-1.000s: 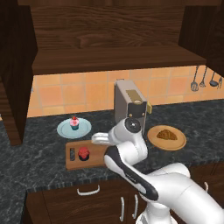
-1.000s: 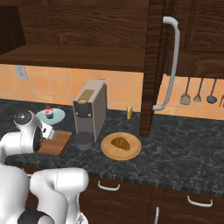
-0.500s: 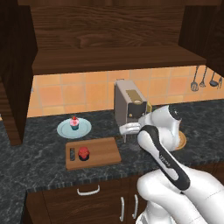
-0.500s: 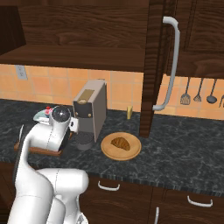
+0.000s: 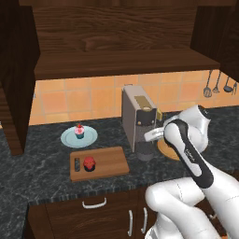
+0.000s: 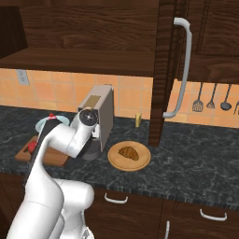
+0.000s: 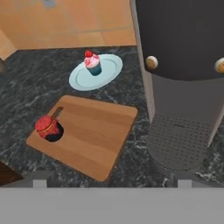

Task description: From the different types of pastries on the counter, select a croissant and place it on the cutting board. Then retrieve a jar of jam from the cabinet and place it alongside the croissant on the cutting board.

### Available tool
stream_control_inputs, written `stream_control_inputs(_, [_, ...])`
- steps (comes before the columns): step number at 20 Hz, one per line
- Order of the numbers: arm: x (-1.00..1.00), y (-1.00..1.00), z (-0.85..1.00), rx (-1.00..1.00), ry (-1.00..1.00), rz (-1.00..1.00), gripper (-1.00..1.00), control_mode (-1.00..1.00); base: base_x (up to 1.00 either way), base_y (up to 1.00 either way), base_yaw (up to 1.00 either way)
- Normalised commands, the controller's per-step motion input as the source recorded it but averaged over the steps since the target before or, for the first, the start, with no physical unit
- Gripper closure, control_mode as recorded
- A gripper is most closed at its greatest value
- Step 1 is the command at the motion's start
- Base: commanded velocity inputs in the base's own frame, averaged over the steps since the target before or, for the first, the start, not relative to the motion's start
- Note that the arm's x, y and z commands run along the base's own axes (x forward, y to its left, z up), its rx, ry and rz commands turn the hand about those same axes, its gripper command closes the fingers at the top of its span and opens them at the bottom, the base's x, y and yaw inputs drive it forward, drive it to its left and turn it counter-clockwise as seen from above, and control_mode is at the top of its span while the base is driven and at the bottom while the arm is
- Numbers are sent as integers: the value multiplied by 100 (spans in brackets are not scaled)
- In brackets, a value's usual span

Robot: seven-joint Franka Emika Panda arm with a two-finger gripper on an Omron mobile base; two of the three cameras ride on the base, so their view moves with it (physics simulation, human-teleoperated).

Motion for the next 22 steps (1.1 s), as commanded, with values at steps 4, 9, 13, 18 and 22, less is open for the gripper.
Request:
stream_control_inputs(4, [-12,-11,-34,-9,1,0,-100,-100,0,0,0])
stream_control_inputs(9, [60,-69,50,0,0,0,-100,-100,0,0,0])
stream_control_inputs(13, [72,-74,68,-3,0,2,-100,-100,0,0,0])
stream_control_inputs(18, [29,-35,19,-4,1,3,-100,-100,0,0,0])
stream_control_inputs(22, [-10,-48,-62,-27,6,9,-100,-100,0,0,0])
